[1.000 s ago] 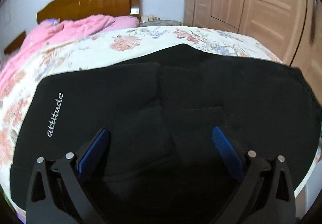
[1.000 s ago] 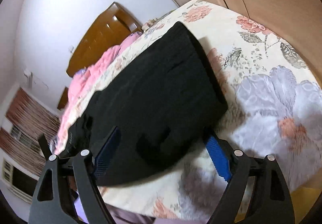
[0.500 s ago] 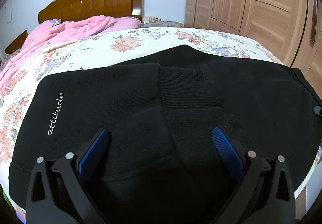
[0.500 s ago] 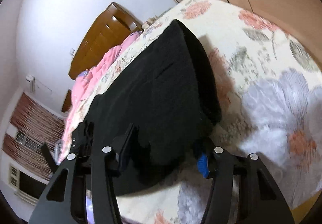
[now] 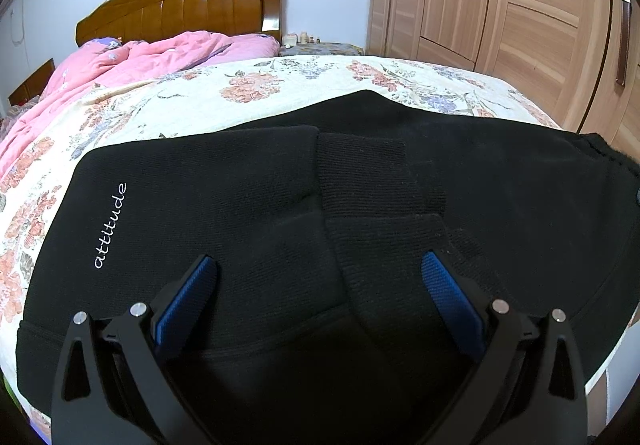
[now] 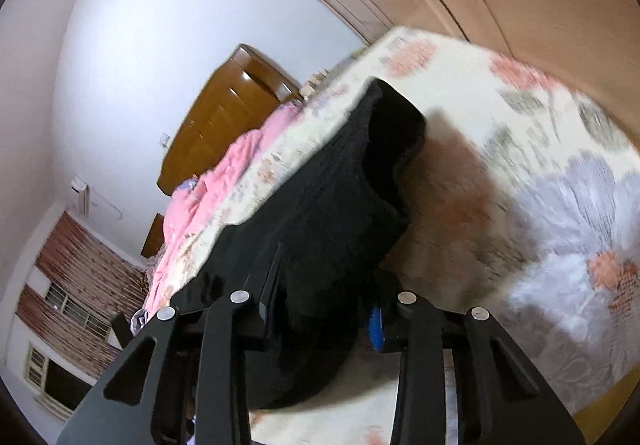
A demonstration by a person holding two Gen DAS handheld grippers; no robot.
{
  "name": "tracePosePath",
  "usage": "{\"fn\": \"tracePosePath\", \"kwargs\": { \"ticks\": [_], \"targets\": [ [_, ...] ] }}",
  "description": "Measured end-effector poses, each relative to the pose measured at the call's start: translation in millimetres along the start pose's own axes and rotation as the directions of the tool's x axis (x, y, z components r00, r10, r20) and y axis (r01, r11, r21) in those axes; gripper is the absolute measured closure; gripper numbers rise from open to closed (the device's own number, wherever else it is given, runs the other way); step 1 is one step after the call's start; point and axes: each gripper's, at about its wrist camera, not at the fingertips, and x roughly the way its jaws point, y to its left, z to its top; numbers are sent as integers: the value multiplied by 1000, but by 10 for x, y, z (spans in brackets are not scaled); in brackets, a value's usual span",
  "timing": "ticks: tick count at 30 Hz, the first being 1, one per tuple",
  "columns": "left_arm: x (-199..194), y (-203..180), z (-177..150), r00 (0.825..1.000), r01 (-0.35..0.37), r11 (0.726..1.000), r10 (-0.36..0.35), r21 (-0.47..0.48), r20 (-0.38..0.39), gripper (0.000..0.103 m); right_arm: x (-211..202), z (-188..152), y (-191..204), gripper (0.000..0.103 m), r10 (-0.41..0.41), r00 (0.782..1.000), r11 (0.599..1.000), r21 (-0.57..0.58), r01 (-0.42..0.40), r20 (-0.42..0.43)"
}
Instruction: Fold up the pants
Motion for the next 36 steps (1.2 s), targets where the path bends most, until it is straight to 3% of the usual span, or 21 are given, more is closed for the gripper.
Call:
{"fn": "tracePosePath", "kwargs": {
  "ticks": [4,7,9,11,15,16,17,18,21,23,25,27,29,30,31,33,36],
  "targets": [
    [-81,62,-10,999,44,999,-43,-29,22,1,-2,57,732,69,-2,998,979,-206,14,59],
    [-390,345,-122,984,144,976,-124,-166,125,1,102,23,1303,70,2,997,927,-374,28,80],
    [-582,535,-178,976,161,963,-123,-218,177,1,235,-19,1570,70,2,997,900,-434,32,78],
    [-701,650,-185,983,116,972,-82,-205,166,2,401,-54,1656,70,-5,998,901,-433,33,66],
    [-608,529,-263,990,123,987,-116,-104,75,2,633,-187,1684,70,-35,999,897,-441,42,24],
    [-495,424,-314,995,91,994,-89,-54,38,1,657,-202,1695,70,-39,999,896,-442,44,20],
    [-452,363,-345,997,48,999,-47,-13,55,1,666,-218,1699,70,-47,999,891,-451,50,17],
    [-459,342,-365,996,39,999,-38,-7,79,1,643,-242,1711,70,-55,998,886,-460,58,20],
    [-491,415,-249,999,48,998,-47,-49,19,1,583,-218,1648,70,-67,997,890,-450,76,37],
    [-700,421,-74,996,42,997,-37,-62,84,2,534,-166,1558,70,-75,996,900,-427,89,48],
    [-807,303,135,989,87,996,-83,-29,124,2,486,-121,1468,70,-76,996,916,-390,88,48],
    [-656,127,262,995,60,998,-62,25,84,2,474,-105,1464,70,-70,997,923,-377,82,45],
    [-180,-95,265,998,25,994,-19,110,-60,2,456,-104,1539,70,-62,997,916,-395,76,49],
    [56,-164,205,990,13,990,7,139,-141,1,454,-108,1594,70,-52,997,910,-408,68,50],
    [73,-118,149,994,53,994,-43,100,-98,1,464,-117,1667,70,-43,998,901,-429,62,53],
    [-21,33,154,990,97,994,-92,40,-108,1,509,-140,1821,70,-40,998,876,-479,63,58],
    [-603,510,146,989,131,987,-123,-95,88,2,683,-318,2249,70,-30,999,794,-606,51,45]
  ]
}}
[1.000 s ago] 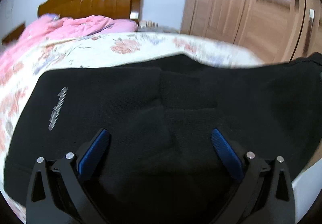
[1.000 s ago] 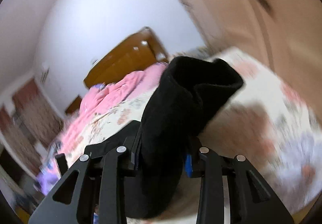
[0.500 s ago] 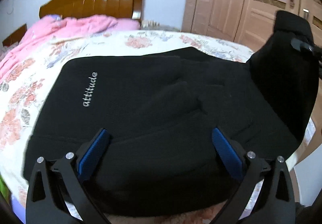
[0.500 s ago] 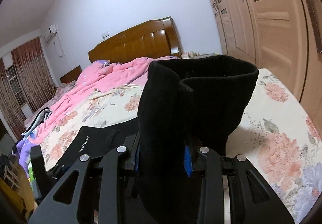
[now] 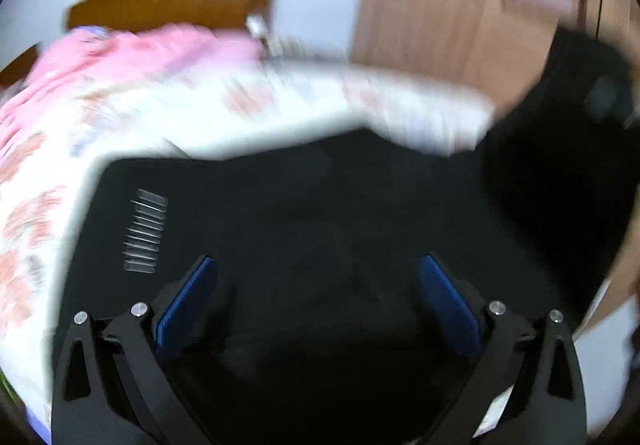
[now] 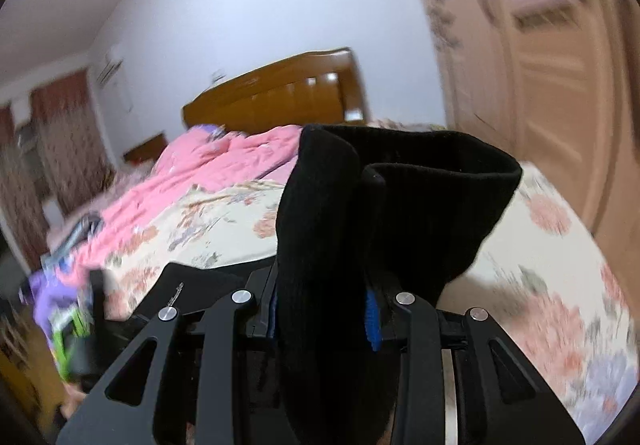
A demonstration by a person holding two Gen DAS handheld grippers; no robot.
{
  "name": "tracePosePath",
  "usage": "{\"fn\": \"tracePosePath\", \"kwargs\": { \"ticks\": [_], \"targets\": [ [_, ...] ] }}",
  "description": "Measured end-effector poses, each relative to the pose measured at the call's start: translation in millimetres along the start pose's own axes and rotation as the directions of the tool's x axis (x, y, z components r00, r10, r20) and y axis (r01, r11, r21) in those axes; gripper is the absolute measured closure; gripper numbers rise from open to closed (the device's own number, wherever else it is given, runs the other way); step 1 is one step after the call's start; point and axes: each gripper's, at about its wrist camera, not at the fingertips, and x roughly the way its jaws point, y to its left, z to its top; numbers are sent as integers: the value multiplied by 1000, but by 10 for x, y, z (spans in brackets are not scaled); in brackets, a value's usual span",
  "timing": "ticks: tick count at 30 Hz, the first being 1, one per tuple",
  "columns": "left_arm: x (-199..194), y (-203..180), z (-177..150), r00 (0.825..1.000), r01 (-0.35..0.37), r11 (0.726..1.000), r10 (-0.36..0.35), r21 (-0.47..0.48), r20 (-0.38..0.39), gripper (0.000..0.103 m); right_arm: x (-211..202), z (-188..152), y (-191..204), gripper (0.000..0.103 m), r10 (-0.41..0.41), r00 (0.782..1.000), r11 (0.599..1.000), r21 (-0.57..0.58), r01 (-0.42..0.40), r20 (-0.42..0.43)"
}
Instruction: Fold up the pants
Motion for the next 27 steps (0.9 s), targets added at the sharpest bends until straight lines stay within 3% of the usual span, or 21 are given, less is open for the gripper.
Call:
{"fn": "tracePosePath", "kwargs": {
  "ticks": [2,4,7,8,9,10,11,12,13,14,16,17,18,19,20,21,22,24,27],
  "targets": [
    [-447,428,14,995,-28,991,40,-130,92,2,135,6,453,70,9,1000,989,-148,-10,-6],
    [-707,759,-23,984,-104,969,133,-223,116,2,353,-120,1008,69,9,999,946,-324,-26,-53],
    [-1024,1135,-160,975,-142,943,186,-300,123,2,691,-557,1621,68,-18,985,833,-548,-79,-169],
    [-1075,1200,-201,972,-157,938,201,-310,118,2,873,-890,1854,68,-56,968,748,-652,-122,-245],
    [-1124,1271,-258,971,-174,932,217,-317,105,2,949,-1072,1956,65,-85,962,703,-700,-126,-258],
    [-1123,1293,-290,972,-176,931,216,-320,96,2,948,-1322,2072,60,-117,981,617,-785,-51,-155],
    [-1123,1333,-333,975,-170,930,208,-326,83,2,897,-1434,2124,56,-127,989,560,-828,9,-75],
    [-1105,1341,-381,978,-166,928,199,-333,68,2,859,-1489,2139,56,-135,990,526,-850,31,-47],
    [-1076,1332,-404,979,-163,927,193,-337,58,2,797,-1474,2109,56,-121,991,521,-854,14,-58],
    [-1022,1322,-414,982,-156,928,183,-339,51,2,713,-1391,2033,55,-81,991,555,-831,-42,-104],
    [-876,1242,-390,991,-99,935,124,-341,51,2,480,-1146,1799,38,44,981,674,-719,-170,-191],
    [-823,1178,-394,995,-57,940,80,-337,57,2,268,-987,1586,34,141,974,745,-629,-222,-177],
    [-746,1114,-384,998,2,943,20,-332,63,2,105,-880,1386,26,218,963,788,-554,-268,-156],
    [-675,1034,-343,994,103,938,-87,-331,63,2,-35,-793,1170,21,279,951,822,-478,-309,-134],
    [-587,998,-294,983,184,924,-177,-335,53,2,-168,-715,892,19,316,943,862,-384,-329,-99],
    [-483,959,-245,968,244,907,-248,-342,32,2,-220,-654,712,19,318,945,887,-328,-325,-78],
    [-325,906,-179,961,253,900,-276,-355,-17,2,-254,-599,561,18,303,951,911,-272,-309,-64],
    [-14,826,-97,956,194,912,-259,-362,-140,2,-275,-565,231,18,239,969,952,-184,-245,-58],
    [287,708,-67,917,202,905,-309,-374,-253,2,-266,-621,-159,18,205,976,976,-65,-210,-73]
  ]
}}
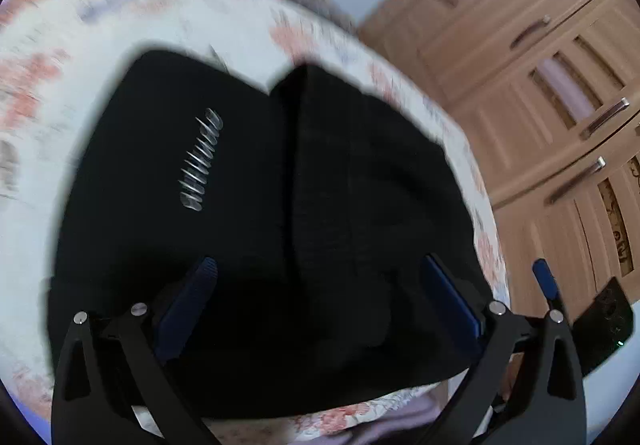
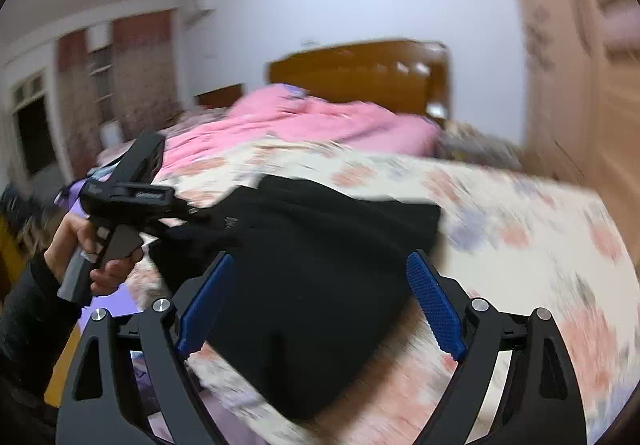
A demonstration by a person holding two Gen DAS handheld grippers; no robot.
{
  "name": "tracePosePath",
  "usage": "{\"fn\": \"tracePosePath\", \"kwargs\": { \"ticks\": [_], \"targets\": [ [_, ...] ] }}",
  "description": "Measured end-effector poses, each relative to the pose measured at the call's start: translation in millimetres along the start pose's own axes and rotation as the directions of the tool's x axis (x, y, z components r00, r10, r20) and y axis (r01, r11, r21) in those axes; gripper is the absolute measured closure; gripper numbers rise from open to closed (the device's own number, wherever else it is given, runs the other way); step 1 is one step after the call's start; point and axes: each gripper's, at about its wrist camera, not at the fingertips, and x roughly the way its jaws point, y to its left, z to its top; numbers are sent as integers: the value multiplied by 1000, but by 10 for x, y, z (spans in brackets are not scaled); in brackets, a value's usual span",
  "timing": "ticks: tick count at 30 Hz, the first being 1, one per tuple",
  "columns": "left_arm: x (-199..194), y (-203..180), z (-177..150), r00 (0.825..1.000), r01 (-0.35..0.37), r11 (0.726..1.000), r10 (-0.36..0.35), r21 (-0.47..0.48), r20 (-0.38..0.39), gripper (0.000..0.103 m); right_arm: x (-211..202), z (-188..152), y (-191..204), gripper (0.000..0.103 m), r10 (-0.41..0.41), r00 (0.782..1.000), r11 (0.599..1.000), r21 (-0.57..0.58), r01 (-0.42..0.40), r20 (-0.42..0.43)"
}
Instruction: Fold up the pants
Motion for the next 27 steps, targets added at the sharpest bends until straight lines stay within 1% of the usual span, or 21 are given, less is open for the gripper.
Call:
{"fn": "tracePosePath", "kwargs": {
  "ticks": [1,3,4,5,6,7,9,10,11,13,14,15,18,19,20,21,23,24,25,26,27],
  "targets": [
    [88,-55,21,999,-7,1000,8,23,-32,2,-8,-46,-94,18,12,1000,999,42,-12,1],
    [172,-167,36,998,-28,997,33,67,-60,3,61,-100,-160,18,32,999,996,80,-31,-12],
    [177,-224,35,997,-38,996,43,78,-65,11,75,-149,-174,18,39,999,995,87,-37,-18],
    [179,-269,40,995,-64,994,70,91,-64,18,113,-194,-189,18,48,999,994,96,-45,-26],
    [177,-284,57,993,-94,990,100,101,-60,30,157,-235,-189,18,54,998,993,104,-50,-37],
    [165,-295,63,992,-103,989,109,103,-57,33,199,-256,-181,18,60,997,992,110,-54,-45],
    [158,-240,65,995,-80,994,85,79,-61,36,309,-312,-151,18,76,995,990,125,-67,-64],
    [190,-161,89,996,-58,996,62,63,-65,36,298,-395,-132,18,78,994,989,130,-68,-72],
    [205,-97,94,997,-29,998,33,49,-65,36,329,-397,-139,18,87,993,988,138,-76,-75],
    [225,-19,71,999,26,999,-24,41,-44,30,315,-415,-95,18,109,991,987,130,-98,-79],
    [229,-11,48,998,46,998,-45,46,-33,27,330,-420,-76,18,106,991,989,113,-97,-79],
    [232,-39,29,998,48,997,-46,65,-35,23,307,-430,-21,18,88,993,993,79,-82,-78],
    [320,-193,-4,997,43,991,-34,126,-69,1,269,-500,112,17,54,996,998,-21,-56,-74],
    [371,-262,-19,997,5,988,8,152,-80,2,265,-522,136,17,47,996,998,-39,-50,-76],
    [394,-293,-22,996,-19,987,33,158,-84,1,270,-565,170,16,31,996,997,-65,-37,-89],
    [409,-299,-7,995,-30,988,44,150,-92,1,294,-611,195,16,9,994,996,-85,-19,-109],
    [412,-270,25,994,-24,992,37,128,-101,2,352,-714,220,16,-25,990,993,-115,9,-141],
    [414,-259,32,995,-18,993,30,121,-100,3,361,-748,233,16,-29,988,992,-124,10,-152],
    [382,-236,38,995,-22,993,33,120,-93,7,378,-785,252,16,-58,986,989,-141,35,-159],
    [373,-236,30,995,-42,991,52,124,-82,11,384,-806,273,16,-93,982,985,-157,68,-162],
    [345,-229,21,995,-59,990,69,129,-70,21,407,-821,266,16,-128,979,981,-168,101,-161]
  ]
}}
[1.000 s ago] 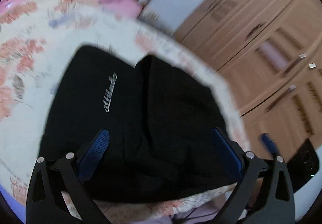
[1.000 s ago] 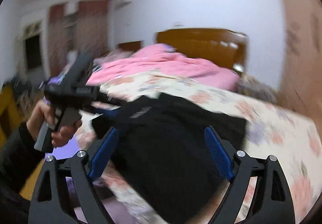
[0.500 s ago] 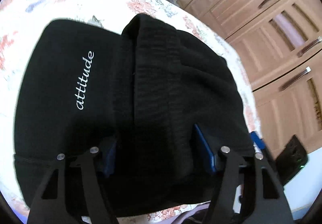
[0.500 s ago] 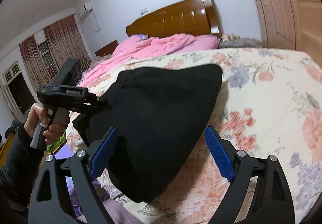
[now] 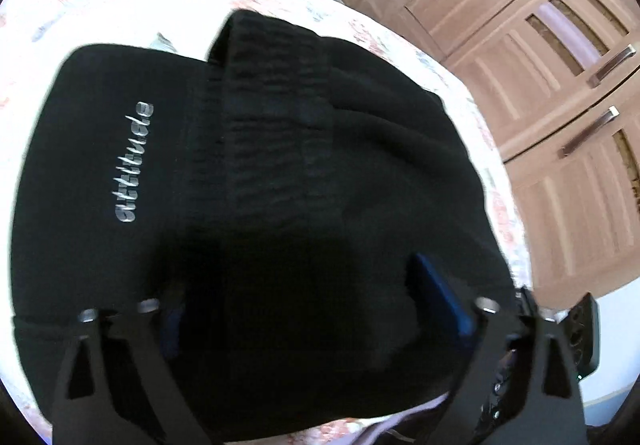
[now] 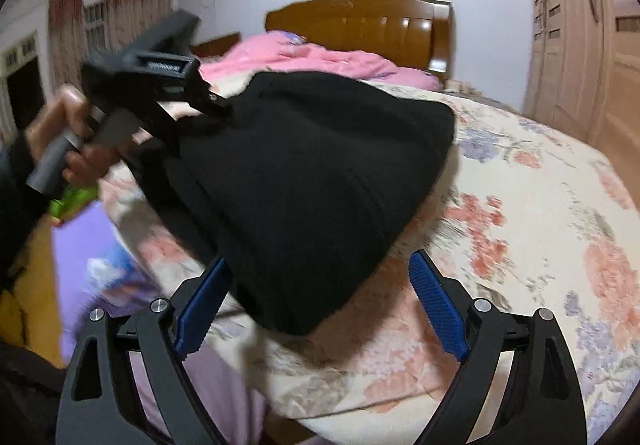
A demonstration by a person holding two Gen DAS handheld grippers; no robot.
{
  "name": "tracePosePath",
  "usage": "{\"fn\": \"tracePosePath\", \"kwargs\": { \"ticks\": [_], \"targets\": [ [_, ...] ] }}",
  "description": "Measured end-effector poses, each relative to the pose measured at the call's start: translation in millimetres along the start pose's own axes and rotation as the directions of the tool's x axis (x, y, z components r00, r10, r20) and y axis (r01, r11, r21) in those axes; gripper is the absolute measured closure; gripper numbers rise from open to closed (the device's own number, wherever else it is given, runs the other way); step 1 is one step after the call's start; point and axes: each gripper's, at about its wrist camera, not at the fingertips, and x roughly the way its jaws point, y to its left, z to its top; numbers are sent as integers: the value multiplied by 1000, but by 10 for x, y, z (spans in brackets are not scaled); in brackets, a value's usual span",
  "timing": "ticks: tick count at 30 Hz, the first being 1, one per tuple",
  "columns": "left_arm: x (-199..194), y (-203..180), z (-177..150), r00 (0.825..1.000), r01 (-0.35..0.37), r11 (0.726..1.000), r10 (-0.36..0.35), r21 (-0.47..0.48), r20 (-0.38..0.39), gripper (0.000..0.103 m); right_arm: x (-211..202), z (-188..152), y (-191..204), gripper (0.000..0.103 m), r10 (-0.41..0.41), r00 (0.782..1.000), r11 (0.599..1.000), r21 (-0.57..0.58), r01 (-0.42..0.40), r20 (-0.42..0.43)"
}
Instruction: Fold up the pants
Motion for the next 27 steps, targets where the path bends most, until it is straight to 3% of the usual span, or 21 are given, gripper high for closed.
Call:
{"fn": "tracePosePath", "kwargs": {
  "ticks": [1,2,3,4,6,8,10,11,13,16,18,20,22,24,27],
  "targets": [
    [-37,24,-5,1000,-6,1000,6,-8,19,36,15,-6,-38,17,-39,999,999,25,39,3],
    [-73,55,-2,999,15,1000,-14,-25,32,43,50,-8,-96,18,-58,998,997,53,57,1],
    [-134,78,-4,998,28,999,-25,-42,56,62,83,-8,-147,18,-78,997,993,83,79,-7],
    [-198,54,-2,996,24,999,-21,-42,84,71,106,-17,-151,18,-94,995,992,88,95,-14],
    [-321,-51,-9,992,19,1000,-17,-16,128,77,143,-25,-52,18,-155,988,987,48,156,-12],
    [-464,-251,-9,984,-20,999,12,41,180,80,136,26,29,19,-223,975,974,28,223,-4],
    [-704,-499,42,970,-20,994,-7,109,245,81,24,130,101,34,-343,938,939,12,343,57],
    [-823,-595,72,963,-18,990,-20,137,269,81,-52,212,132,34,-371,924,929,15,371,92],
    [-1144,-798,156,945,-43,978,-28,206,327,81,-151,360,196,34,-370,920,929,27,369,128],
    [-1557,-746,202,921,-62,973,-30,223,389,80,-178,468,378,34,-333,931,942,6,336,147],
    [-1689,-509,159,910,-61,982,-18,177,414,80,-104,480,552,29,-320,936,943,-44,329,148],
    [-1651,-25,73,916,-63,995,28,75,400,80,78,441,574,24,-311,947,946,-71,317,81],
    [-1366,583,-26,942,-42,997,63,-70,331,80,283,354,529,18,-306,952,949,-76,305,0],
    [-973,1016,-167,967,-14,988,52,-152,248,79,392,267,453,18,-277,959,960,-53,274,-54],
    [-950,1307,-355,941,153,973,-90,-172,326,79,337,260,420,18,-274,961,961,-44,273,-35]
  ]
}}
